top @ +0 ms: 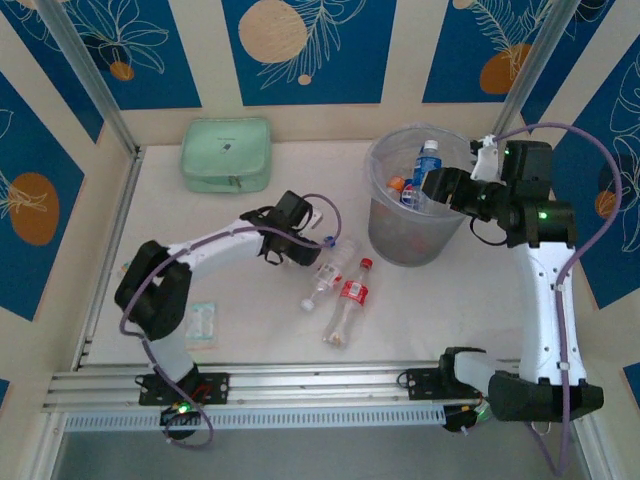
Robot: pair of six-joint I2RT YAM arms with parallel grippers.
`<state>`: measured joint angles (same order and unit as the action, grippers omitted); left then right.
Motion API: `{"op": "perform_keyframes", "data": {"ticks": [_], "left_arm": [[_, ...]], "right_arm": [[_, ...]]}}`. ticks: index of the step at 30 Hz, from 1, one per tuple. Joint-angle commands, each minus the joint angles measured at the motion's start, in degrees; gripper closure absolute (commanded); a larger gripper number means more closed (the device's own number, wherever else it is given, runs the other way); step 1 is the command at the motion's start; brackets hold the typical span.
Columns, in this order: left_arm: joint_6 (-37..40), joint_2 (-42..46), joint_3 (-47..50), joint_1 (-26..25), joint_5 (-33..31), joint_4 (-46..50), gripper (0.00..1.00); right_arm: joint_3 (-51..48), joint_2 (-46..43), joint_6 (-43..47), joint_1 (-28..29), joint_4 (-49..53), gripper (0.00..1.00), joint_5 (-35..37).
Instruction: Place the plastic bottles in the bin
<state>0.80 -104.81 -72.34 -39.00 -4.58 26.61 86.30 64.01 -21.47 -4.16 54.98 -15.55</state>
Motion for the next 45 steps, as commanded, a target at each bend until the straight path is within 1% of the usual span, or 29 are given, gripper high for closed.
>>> {"op": "perform_keyframes", "data": {"ticks": [1,4,7,9,13,14,17,21,24,27,30,32,35,37,42,45], "left_arm": [[3.0,-1.9,-2.2,0.3,0.4,2.4,0.24],[2.5,-2.6,-2.0,0.3,0.7,2.1,0.27],[2.3,-2.7,-2.1,0.3,-0.4,2.4,0.37],[2.3,-2.3,-2.4,0.3,-1.5,3.2,0.45],[2.3,0.3,-2.1,0.3,-3.1,3.3,0.50],[2.1,1.0,-2.0,0.3,-3.2,3.2,0.52],[1.1,2.8,-1.9,0.4,-2.8,3.1,0.54],[-0.5,5.0,-1.0,0.4,-2.8,2.4,0.54],[-2.8,8.0,-0.5,0.6,-3.4,2.3,0.55],[-6.3,12.3,-1.0,0.8,-2.6,2.1,0.55],[-10.7,17.2,-2.1,0.7,0.6,1.4,0.54],[-13.7,20.6,-1.4,0.7,3.4,-0.9,0.53],[-18.6,26.1,1.1,0.7,8.0,-6.9,0.53],[-21.5,29.0,2.5,0.7,12.2,-10.9,0.53],[-28.5,32.4,5.6,0.7,22.1,-22.8,0.56],[-32.0,32.4,6.7,0.7,26.5,-28.9,0.56]], "right_arm": [[1.4,-0.2,0.3,-0.8,1.4,0.41,-2.3],[1.2,-0.1,0.2,-1.2,1.1,0.41,-2.8],[1.0,-0.1,0.3,-1.5,1.0,0.41,-3.2],[1.0,-0.1,0.4,-1.6,1.0,0.41,-3.3],[1.1,-0.5,0.2,-1.8,1.2,0.41,-3.7],[1.0,-0.5,0.2,-1.8,1.2,0.41,-3.8],[1.1,-0.6,-0.4,-1.8,1.0,0.42,-4.8],[1.1,-0.9,-1.3,-1.5,0.9,0.46,-6.8],[0.7,-1.3,-2.3,-0.3,0.4,0.48,-8.9],[1.8,-0.1,-2.8,2.1,-0.9,0.50,-10.8],[3.3,1.7,-3.5,4.9,-2.5,0.50,-10.8],[2.7,2.1,-4.9,6.2,-5.2,0.51,-11.3],[1.8,3.9,-7.0,8.2,-9.9,0.52,-15.4],[2.3,5.9,-7.7,10.2,-12.6,0.52,-17.6],[1.8,10.1,-11.2,14.1,-20.4,0.52,-20.3],[1.8,12.8,-12.7,16.8,-24.4,0.47,-20.8]]}}
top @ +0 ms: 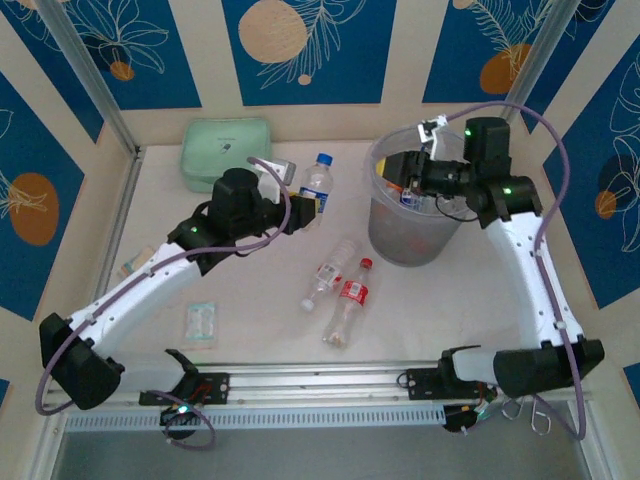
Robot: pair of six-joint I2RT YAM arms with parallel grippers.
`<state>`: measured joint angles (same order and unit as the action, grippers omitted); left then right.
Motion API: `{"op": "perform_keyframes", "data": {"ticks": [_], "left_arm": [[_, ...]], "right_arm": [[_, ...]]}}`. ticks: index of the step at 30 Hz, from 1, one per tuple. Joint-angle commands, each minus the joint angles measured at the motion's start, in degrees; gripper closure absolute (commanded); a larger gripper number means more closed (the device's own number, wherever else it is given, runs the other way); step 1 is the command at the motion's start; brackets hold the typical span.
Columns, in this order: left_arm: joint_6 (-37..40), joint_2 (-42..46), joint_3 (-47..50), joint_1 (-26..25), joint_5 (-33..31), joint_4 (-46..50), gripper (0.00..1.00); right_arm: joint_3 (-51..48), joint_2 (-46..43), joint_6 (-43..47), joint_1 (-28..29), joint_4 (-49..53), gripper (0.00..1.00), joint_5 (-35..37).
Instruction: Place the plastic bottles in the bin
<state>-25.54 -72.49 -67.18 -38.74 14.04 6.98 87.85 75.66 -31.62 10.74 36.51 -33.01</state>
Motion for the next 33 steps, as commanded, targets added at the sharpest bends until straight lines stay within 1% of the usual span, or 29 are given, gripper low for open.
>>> {"op": "perform_keyframes", "data": {"ticks": [1,4,7,8,12,14,17,18,20,21,23,24,26,28,30,31,33], "left_arm": [[-6.5,0.1,1.9,0.4,8.8,-10.6,0.57],[-8.2,-0.6,2.3,0.4,10.4,-13.4,0.57],[-10.3,-1.5,2.4,0.5,11.0,-16.3,0.58],[-10.8,-1.8,2.2,0.5,11.5,-17.1,0.58],[-11.9,-2.9,1.6,0.7,11.9,-18.9,0.58],[-12.0,-3.3,1.3,0.7,12.1,-19.1,0.58],[-12.7,-3.9,1.2,0.8,12.7,-20.4,0.59],[-12.9,-3.9,1.3,0.8,12.7,-20.8,0.59],[-13.0,-3.7,1.8,0.8,12.7,-20.8,0.58],[-12.9,-3.6,2.2,0.9,12.5,-20.6,0.57],[-12.7,-3.0,2.8,1.0,12.1,-20.2,0.55],[-12.5,-2.8,2.9,1.0,11.9,-19.9,0.53],[-12.3,-2.3,3.2,1.2,11.5,-19.4,0.45],[-11.9,-1.5,3.7,1.5,11.0,-18.7,0.31],[-11.1,0.0,4.7,1.7,10.4,-17.2,0.17],[-10.6,0.9,5.4,1.9,10.1,-16.4,0.13],[-9.3,3.2,7.2,2.3,8.9,-13.4,0.08]], "right_arm": [[0.6,2.0,-2.8,2.6,-6.6,0.45,-3.5],[1.1,3.8,-4.3,3.8,-9.0,0.38,-4.9],[1.2,5.3,-4.6,5.7,-9.4,0.27,-5.8],[1.3,5.8,-4.2,6.2,-8.9,0.25,-5.8],[1.4,6.7,-3.7,7.4,-8.4,0.24,-6.9],[1.4,6.9,-4.1,7.6,-9.0,0.26,-7.5],[1.5,7.5,-4.6,8.0,-9.7,0.32,-8.2],[1.6,7.7,-4.6,8.1,-9.8,0.36,-8.1],[1.9,7.9,-4.3,8.0,-9.4,0.49,-7.5],[2.1,7.8,-4.0,7.9,-8.9,0.52,-6.9],[2.7,7.8,-3.5,7.6,-8.2,0.56,-6.2],[3.3,7.8,-3.2,7.3,-7.6,0.58,-6.0],[4.8,7.7,-2.4,6.6,-6.4,0.62,-5.5],[7.6,7.7,-1.0,5.1,-3.8,0.69,-4.4],[10.9,7.1,0.7,2.3,-0.8,0.72,-2.6],[12.4,6.7,1.8,0.9,1.2,0.72,-1.4],[16.4,5.5,5.6,-2.2,7.0,0.73,4.9]]}}
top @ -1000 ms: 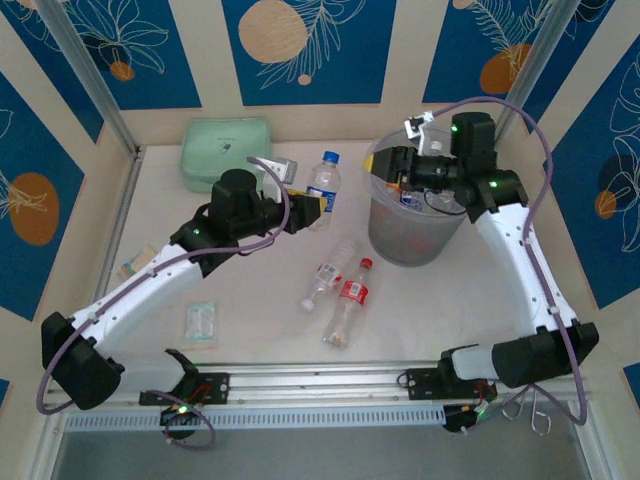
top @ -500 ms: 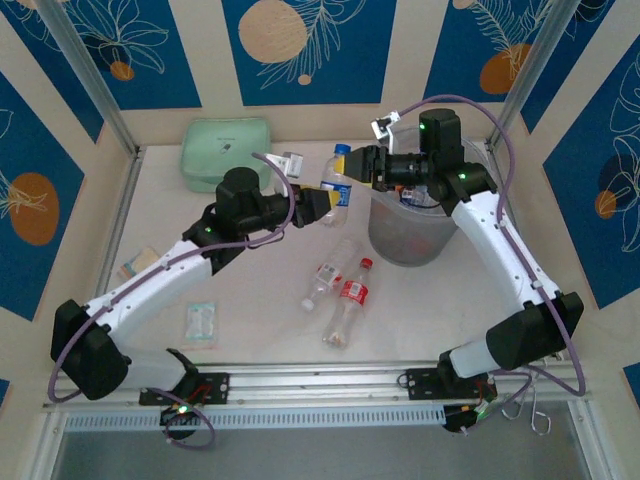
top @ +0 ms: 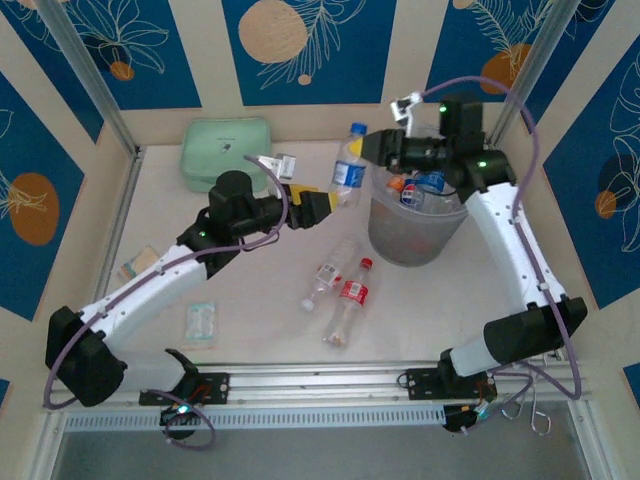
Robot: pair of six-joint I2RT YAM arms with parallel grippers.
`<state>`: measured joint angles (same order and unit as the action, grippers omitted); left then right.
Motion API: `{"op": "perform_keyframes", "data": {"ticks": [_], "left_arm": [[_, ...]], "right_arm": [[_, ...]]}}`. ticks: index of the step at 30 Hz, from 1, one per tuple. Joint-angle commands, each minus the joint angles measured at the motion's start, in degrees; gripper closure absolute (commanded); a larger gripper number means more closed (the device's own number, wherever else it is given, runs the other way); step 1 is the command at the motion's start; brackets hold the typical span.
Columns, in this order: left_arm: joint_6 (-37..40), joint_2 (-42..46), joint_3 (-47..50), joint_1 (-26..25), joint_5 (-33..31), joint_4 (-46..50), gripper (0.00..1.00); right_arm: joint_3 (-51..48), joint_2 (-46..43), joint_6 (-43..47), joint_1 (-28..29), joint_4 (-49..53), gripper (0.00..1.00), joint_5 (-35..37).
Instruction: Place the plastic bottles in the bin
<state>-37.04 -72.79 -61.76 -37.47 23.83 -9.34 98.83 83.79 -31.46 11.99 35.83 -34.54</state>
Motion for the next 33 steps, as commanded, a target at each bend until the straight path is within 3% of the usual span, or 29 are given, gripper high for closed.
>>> {"op": "perform_keyframes", "data": {"ticks": [1,3,6,12,25,33], "left_arm": [[2.8,4.4,2.5,1.2,-1.5,4.5,0.06],[4.4,6.0,4.1,1.4,-2.6,8.7,0.03],[6.8,6.0,5.7,1.4,-6.9,17.3,0.03],[8.0,1.4,11.6,1.2,-13.0,22.8,0.08],[9.6,-10.5,10.1,-1.8,-13.0,23.1,0.04],[10.4,-13.2,8.7,-2.5,-15.9,25.4,0.02]], "right_arm": [[7.4,-3.0,7.4,-4.7,10.8,0.74,10.6],[12.2,-3.1,12.0,-7.2,18.5,0.76,22.6],[13.9,-3.9,16.2,-10.2,22.3,0.80,38.2],[16.4,-0.5,18.8,-14.8,26.4,0.83,47.1],[21.2,10.8,16.2,-20.5,35.2,0.79,39.6],[22.4,16.1,14.9,-21.3,39.1,0.58,38.1]]}}
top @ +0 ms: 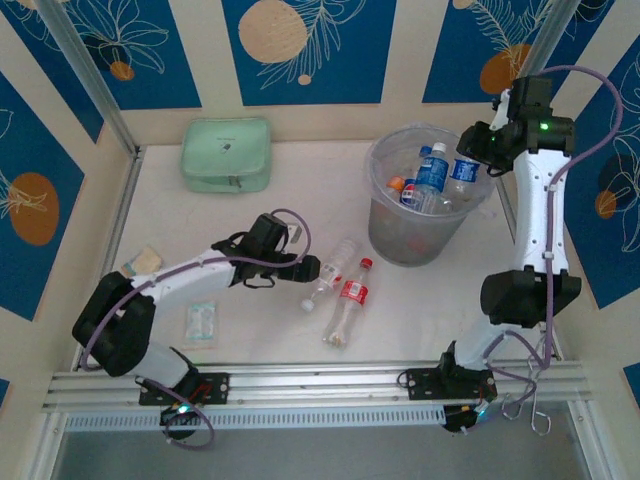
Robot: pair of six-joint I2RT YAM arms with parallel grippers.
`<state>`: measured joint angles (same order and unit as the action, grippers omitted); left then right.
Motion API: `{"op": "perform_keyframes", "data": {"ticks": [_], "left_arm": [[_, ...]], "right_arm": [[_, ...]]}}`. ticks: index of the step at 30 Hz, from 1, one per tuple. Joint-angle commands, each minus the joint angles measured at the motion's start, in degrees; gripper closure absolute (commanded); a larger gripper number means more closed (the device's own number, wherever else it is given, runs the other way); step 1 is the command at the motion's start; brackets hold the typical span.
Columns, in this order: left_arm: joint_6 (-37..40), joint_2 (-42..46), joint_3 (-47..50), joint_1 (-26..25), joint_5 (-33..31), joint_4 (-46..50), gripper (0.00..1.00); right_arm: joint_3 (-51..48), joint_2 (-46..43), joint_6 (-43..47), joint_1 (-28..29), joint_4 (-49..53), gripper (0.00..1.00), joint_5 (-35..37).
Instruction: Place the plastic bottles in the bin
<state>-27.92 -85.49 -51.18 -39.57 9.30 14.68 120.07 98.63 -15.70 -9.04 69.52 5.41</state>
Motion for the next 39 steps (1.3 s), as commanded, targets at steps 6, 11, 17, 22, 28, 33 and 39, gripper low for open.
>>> {"op": "perform_keyframes", "data": {"ticks": [6,11,17,22,28,33,39], "left_arm": [[1.2,-1.0,-2.0,-0.5,-1.2,0.4,0.02],[1.2,-1.1,-1.8,-0.5,-0.9,0.2,0.02],[1.3,-1.3,-1.3,-0.7,-1.2,0.1,0.02],[1.3,-1.3,-1.0,-0.9,-1.1,-0.1,0.02],[1.0,-1.2,0.0,-1.7,0.2,-1.5,0.02],[-0.2,-0.9,1.6,-1.8,1.7,-3.8,0.02],[0.3,-1.8,2.0,-2.3,3.1,-5.0,0.03]], "right_arm": [[4.3,1.8,-0.6,-0.1,5.9,0.38,-1.1],[12.0,1.8,-0.2,0.4,8.6,0.29,0.8],[13.3,0.5,0.4,0.9,8.3,0.28,2.3],[9.3,1.6,0.7,1.5,7.0,0.42,2.4],[1.0,1.2,0.8,2.4,3.1,0.57,3.4],[-1.9,0.1,0.5,2.3,1.6,0.58,4.0],[1.2,-3.9,-0.2,2.5,1.4,0.52,4.4]]}}
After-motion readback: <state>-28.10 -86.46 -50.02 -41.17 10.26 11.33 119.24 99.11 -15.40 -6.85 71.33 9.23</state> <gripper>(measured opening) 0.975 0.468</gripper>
